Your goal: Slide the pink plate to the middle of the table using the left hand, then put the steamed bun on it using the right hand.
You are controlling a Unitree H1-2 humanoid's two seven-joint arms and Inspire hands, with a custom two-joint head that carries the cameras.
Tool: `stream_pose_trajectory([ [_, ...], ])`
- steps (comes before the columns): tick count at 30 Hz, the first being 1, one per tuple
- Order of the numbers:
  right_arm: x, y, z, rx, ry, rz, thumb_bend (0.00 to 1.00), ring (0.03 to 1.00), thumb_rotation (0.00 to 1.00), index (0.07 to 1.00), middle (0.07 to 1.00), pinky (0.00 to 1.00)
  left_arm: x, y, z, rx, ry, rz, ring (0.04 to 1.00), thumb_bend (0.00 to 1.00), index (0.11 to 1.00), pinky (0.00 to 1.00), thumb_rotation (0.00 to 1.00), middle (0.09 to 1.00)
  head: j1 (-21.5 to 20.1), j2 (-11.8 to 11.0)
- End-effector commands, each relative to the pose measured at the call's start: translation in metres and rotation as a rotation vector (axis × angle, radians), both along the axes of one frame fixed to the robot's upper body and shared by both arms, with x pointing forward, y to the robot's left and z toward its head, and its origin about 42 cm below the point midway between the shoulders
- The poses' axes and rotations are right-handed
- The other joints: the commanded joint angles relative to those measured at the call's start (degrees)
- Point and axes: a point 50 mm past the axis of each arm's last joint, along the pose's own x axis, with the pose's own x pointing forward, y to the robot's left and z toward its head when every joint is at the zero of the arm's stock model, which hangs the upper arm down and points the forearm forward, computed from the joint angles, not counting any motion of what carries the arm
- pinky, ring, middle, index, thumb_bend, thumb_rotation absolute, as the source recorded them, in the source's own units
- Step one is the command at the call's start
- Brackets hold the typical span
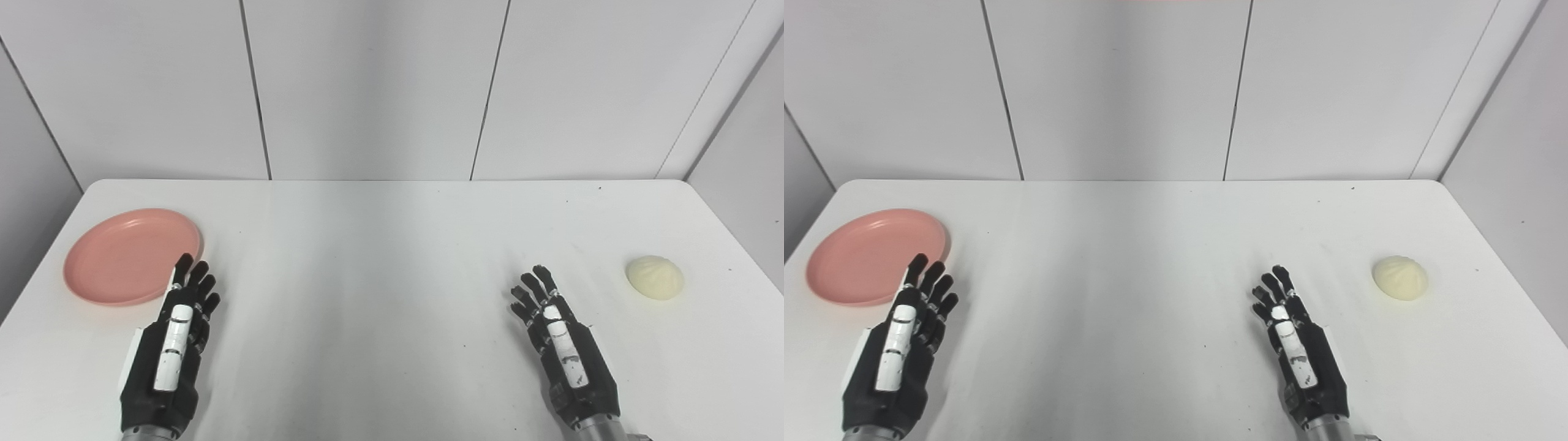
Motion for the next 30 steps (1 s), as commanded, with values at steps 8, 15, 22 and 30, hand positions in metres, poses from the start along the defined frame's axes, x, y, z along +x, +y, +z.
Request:
stream_pose_trajectory([
  [8,0.001,0.004,0.012,-0.019,-0.081,0.004,0.81,0.941,0.76,0.961,0.952,0.98,0.002,-0.004,0.009,-0.022,-0.072,-0.077,1.000,0.68,1.000,1.00,0.79,1.000,-0.11,-0.13],
  [15,0.002,0.006,0.011,-0.010,-0.074,0.013,0.81,0.950,0.77,0.968,0.961,0.99,-0.002,-0.009,0.006,-0.014,-0.062,-0.168,1.000,0.67,1.000,1.00,0.86,1.000,-0.28,-0.46],
  [22,0.003,0.005,0.010,-0.008,-0.066,0.020,0.85,0.933,0.76,0.965,0.956,0.95,-0.003,-0.012,0.006,-0.035,-0.045,-0.183,1.000,0.67,1.000,1.00,0.85,1.000,-0.21,-0.56],
  [30,0.004,0.004,0.008,-0.006,-0.058,0.022,0.85,0.923,0.75,0.964,0.953,0.95,-0.001,-0.013,0.004,-0.035,-0.039,-0.182,1.000,0.68,1.000,1.00,0.84,1.000,0.16,-1.46],
])
